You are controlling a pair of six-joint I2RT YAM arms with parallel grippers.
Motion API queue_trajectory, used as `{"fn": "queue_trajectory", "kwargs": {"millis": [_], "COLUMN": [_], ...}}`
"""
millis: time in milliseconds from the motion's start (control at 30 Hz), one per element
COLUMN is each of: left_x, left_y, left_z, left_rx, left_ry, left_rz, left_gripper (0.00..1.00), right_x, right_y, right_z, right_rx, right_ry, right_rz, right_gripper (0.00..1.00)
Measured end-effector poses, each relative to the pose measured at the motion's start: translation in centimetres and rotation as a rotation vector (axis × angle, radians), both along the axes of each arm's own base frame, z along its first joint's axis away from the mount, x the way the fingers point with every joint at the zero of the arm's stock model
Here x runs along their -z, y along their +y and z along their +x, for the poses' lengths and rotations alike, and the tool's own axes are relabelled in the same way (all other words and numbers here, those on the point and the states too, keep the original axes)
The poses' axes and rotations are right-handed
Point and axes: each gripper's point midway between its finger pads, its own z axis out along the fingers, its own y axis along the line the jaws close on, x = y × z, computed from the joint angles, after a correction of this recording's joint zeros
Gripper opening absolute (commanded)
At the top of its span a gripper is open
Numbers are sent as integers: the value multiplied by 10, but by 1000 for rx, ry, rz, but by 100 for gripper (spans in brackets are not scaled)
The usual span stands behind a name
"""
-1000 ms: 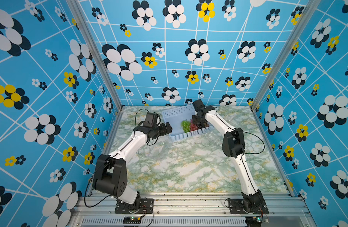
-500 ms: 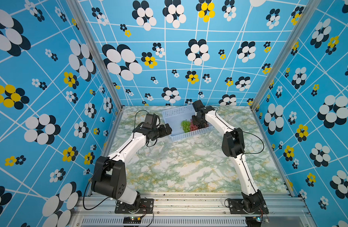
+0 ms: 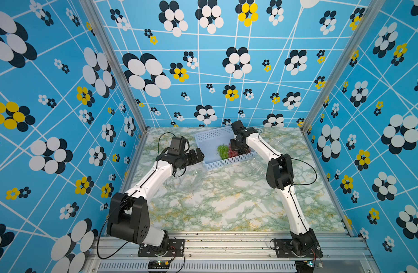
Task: Pack grapes into containers
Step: Pick up the grape from the basket.
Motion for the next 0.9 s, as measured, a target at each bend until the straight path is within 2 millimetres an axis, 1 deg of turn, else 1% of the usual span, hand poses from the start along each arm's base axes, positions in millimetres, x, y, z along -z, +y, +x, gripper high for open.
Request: {"fn": "queue_trajectory", "kwargs": {"millis": [133,233,433,700,767,900], "left_x": [3,1,-12,-12,-13,-18], "left_y": [15,22,22,27,28,28], "left_z": [-3,-5,-8,-17,-19,-20], "left_rx": [-36,-55,-52,-56,-58,-57], "left_ry": [16,16,-13,-10,-10,-22], "left_rz": [-25,-34,-46,-54,-56,-61], "left_gripper": [100,99,99,100,99,100], "right_x": [-14,-27,-58,-95,-107,-137], "right_y": [3,5,19,39,42,49], "right_z": [5,4,0,-4,-5,-5], "right_rx": [4,2,-22,-52,-56,-60], "right_ry": [-27,-40,-81,-139,-158,-214], "right_rz": [20,32,58,97,109,145], "right_gripper": [0,0,0,0,0,0]}}
